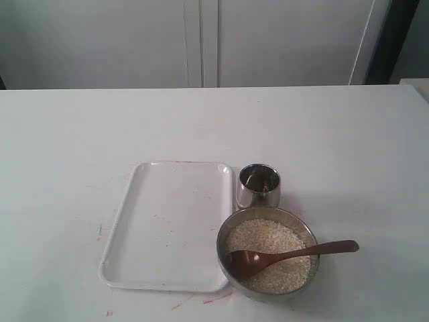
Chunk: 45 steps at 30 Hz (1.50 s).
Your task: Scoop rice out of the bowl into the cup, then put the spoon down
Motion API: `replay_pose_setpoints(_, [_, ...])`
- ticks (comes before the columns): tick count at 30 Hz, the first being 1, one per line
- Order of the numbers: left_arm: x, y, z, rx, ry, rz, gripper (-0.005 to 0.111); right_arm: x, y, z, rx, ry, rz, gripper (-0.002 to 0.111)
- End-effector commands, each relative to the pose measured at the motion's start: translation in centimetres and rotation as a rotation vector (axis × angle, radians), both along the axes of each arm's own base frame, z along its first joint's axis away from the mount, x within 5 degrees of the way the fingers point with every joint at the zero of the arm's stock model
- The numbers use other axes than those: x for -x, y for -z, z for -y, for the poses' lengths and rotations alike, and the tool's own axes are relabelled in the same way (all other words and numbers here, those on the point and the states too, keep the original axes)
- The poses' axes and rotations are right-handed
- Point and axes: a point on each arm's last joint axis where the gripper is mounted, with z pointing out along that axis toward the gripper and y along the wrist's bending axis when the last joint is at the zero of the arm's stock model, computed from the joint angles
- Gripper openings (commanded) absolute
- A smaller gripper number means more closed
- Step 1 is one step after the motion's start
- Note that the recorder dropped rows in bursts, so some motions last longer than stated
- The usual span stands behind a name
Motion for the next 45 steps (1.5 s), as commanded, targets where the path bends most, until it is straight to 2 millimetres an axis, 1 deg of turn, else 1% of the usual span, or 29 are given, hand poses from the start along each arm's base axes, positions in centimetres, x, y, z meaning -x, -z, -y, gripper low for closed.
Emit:
replay_pose_setpoints(1, [0.0, -0.3, 0.0, 0.01, 0.004, 0.012, 0.014, -0.1, -0.2, 0.0, -0.002, 0.0, 0.043, 0.0])
replay_pose_setpoints(6, [0.0, -0.3, 0.0, 0.01, 0.004, 0.012, 0.014, -0.2, -1.4, -0.1, -0.012, -0.01, 0.173, 0.0])
replay_pose_setpoints(9, [0.0, -0.3, 0.0, 0.01, 0.004, 0.012, 0.014, -0.2, -2.5, -0.2, -0.073, -0.014, 0.295, 0.0])
replay_pose_setpoints(10, [0.0, -0.3, 0.0, 0.01, 0.004, 0.012, 0.014, -0.2, -3.4, -0.3, -0.167, -0.019, 0.383, 0.0])
replay_pose_setpoints(11, [0.0, -0.3, 0.0, 0.01, 0.004, 0.012, 0.014, -0.1, -3.8, -0.3, -0.229, -0.024, 0.427, 0.0])
replay_pose_setpoints(12, [0.0, -0.3, 0.0, 0.01, 0.004, 0.012, 0.014, 0.0, -4.4, -0.3, -0.371, -0.037, 0.488, 0.0])
replay_pose_setpoints(13, [0.0, -0.3, 0.0, 0.01, 0.004, 0.012, 0.014, 0.0, -4.3, -0.3, -0.489, -0.035, 0.474, 0.0])
replay_pose_setpoints(14, [0.0, -0.3, 0.0, 0.01, 0.004, 0.012, 0.014, 0.0, -4.1, -0.3, -0.57, -0.012, 0.409, 0.0])
replay_pose_setpoints(15, [0.0, -0.3, 0.0, 0.01, 0.004, 0.012, 0.014, 0.1, -4.3, -0.2, -0.635, 0.038, 0.298, 0.0])
replay_pose_setpoints(16, [0.0, -0.3, 0.0, 0.01, 0.004, 0.012, 0.014, 0.3, -4.4, -0.1, -0.621, 0.074, 0.217, 0.0])
replay_pose_setpoints(17, [0.0, -0.3, 0.0, 0.01, 0.004, 0.012, 0.014, 0.6, -5.2, -0.1, -0.615, 0.092, 0.157, 0.0])
replay_pose_setpoints(18, [0.0, -0.3, 0.0, 0.01, 0.004, 0.012, 0.014, 0.7, -6.0, -0.1, -0.586, 0.081, 0.145, 0.0])
replay_pose_setpoints(19, [0.0, -0.3, 0.0, 0.01, 0.004, 0.012, 0.014, 1.0, -7.5, -0.2, -0.545, 0.066, 0.118, 0.0])
replay_pose_setpoints(20, [0.0, -0.3, 0.0, 0.01, 0.004, 0.012, 0.014, 1.0, -8.4, -0.3, -0.55, 0.059, 0.076, 0.0])
replay_pose_setpoints(21, [0.0, -0.3, 0.0, 0.01, 0.004, 0.012, 0.014, 0.7, -10.2, -0.4, -0.523, 0.032, 0.041, 0.0])
replay_pose_setpoints(22, [0.0, -0.3, 0.0, 0.01, 0.004, 0.012, 0.014, 0.5, -11.0, -0.5, -0.495, 0.016, 0.028, 0.0])
replay_pose_setpoints(23, [0.0, -0.3, 0.0, 0.01, 0.004, 0.012, 0.014, 0.0, -12.1, -0.7, -0.461, -0.007, 0.001, 0.0])
replay_pose_setpoints(25, [0.0, -0.3, 0.0, 0.01, 0.004, 0.012, 0.014, -0.6, -13.4, -0.9, -0.401, -0.031, -0.059, 0.0])
replay_pose_setpoints(27, [0.0, -0.3, 0.0, 0.01, 0.004, 0.012, 0.014, -1.9, -15.5, -1.2, -0.305, -0.049, -0.131, 0.0])
replay_pose_setpoints(29, [0.0, -0.3, 0.0, 0.01, 0.004, 0.012, 0.014, -3.1, -18.0, -1.0, -0.163, -0.035, -0.209, 0.0])
replay_pose_setpoints(30, [0.0, -0.3, 0.0, 0.01, 0.004, 0.012, 0.014, -3.9, -19.6, -0.8, -0.068, -0.019, -0.252, 0.0])
replay_pose_setpoints(31, [0.0, -0.3, 0.0, 0.01, 0.004, 0.012, 0.014, -4.3, -20.3, -0.8, -0.015, -0.018, -0.286, 0.0])
replay_pose_setpoints(32, [0.0, -0.3, 0.0, 0.01, 0.004, 0.012, 0.014, -5.1, -21.7, -0.9, 0.062, -0.037, -0.328, 0.0])
replay_pose_setpoints(34, [0.0, -0.3, 0.0, 0.01, 0.004, 0.012, 0.014, -5.9, -22.6, -1.0, 0.126, -0.049, -0.395, 0.0])
replay_pose_setpoints(36, [0.0, -0.3, 0.0, 0.01, 0.004, 0.012, 0.014, -7.2, -23.6, -1.3, 0.132, -0.06, -0.43, 0.0])
replay_pose_setpoints(38, [0.0, -0.3, 0.0, 0.01, 0.004, 0.012, 0.014, -8.8, -23.9, -2.2, 0.139, -0.118, -0.458, 0.0])
replay_pose_setpoints(41, [0.0, -0.3, 0.0, 0.01, 0.004, 0.012, 0.014, -11.1, -23.3, -3.7, 0.166, -0.26, -0.543, 0.0])
replay_pose_setpoints(45, [0.0, -0.3, 0.0, 0.01, 0.004, 0.012, 0.014, -13.9, -21.4, -4.8, 0.335, -0.427, -0.636, 0.0])
